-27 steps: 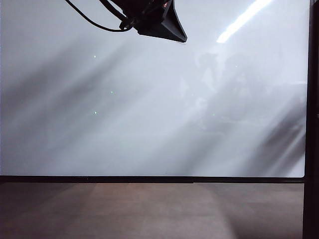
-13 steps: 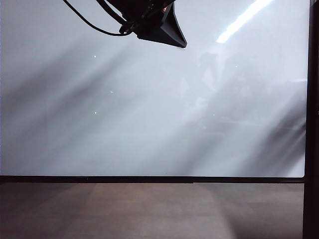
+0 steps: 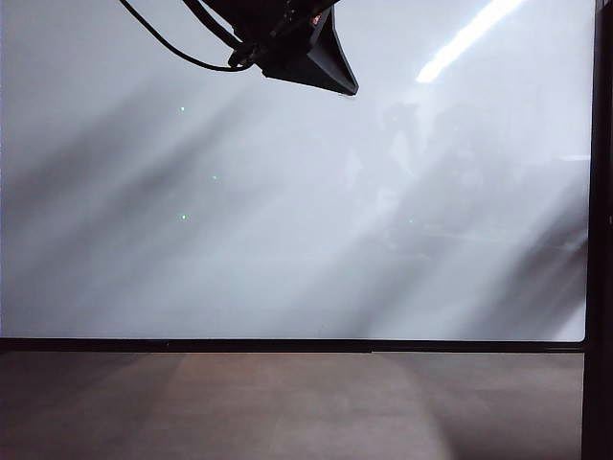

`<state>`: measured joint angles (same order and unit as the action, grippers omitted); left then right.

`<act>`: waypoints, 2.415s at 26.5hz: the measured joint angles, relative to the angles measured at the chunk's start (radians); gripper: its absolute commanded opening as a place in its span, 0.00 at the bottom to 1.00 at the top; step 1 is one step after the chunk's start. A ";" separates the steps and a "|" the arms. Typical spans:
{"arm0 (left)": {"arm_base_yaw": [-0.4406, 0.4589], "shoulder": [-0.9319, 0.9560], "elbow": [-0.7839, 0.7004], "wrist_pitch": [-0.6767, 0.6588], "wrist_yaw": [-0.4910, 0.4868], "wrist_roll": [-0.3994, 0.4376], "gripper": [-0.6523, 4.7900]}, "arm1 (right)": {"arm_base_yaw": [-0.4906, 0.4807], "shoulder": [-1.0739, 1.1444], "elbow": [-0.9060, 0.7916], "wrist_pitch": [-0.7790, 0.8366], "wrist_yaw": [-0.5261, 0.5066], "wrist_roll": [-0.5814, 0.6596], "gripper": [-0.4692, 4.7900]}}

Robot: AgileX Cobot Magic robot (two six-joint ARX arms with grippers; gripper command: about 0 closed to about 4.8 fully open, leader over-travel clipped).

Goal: Reach to the right to find the marker pen, pick it up, and write the number 4 on the whiteboard.

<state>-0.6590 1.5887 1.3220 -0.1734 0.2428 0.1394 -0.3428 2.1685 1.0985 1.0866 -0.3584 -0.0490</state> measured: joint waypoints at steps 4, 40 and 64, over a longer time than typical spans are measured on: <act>-0.004 0.000 0.000 0.000 0.000 0.000 0.11 | 0.000 0.000 0.006 0.000 0.000 0.000 0.49; -0.007 -0.517 0.002 -0.144 -0.379 -0.061 0.11 | 0.222 -1.267 -0.259 -0.966 0.267 0.103 0.08; 0.010 -0.410 0.001 -0.078 -0.227 -0.024 0.11 | 0.661 -0.860 0.268 -1.185 0.358 0.020 0.09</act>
<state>-0.6491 1.1790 1.3231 -0.2516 0.0154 0.1154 0.3187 1.3083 1.3666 -0.0986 -0.0006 -0.0292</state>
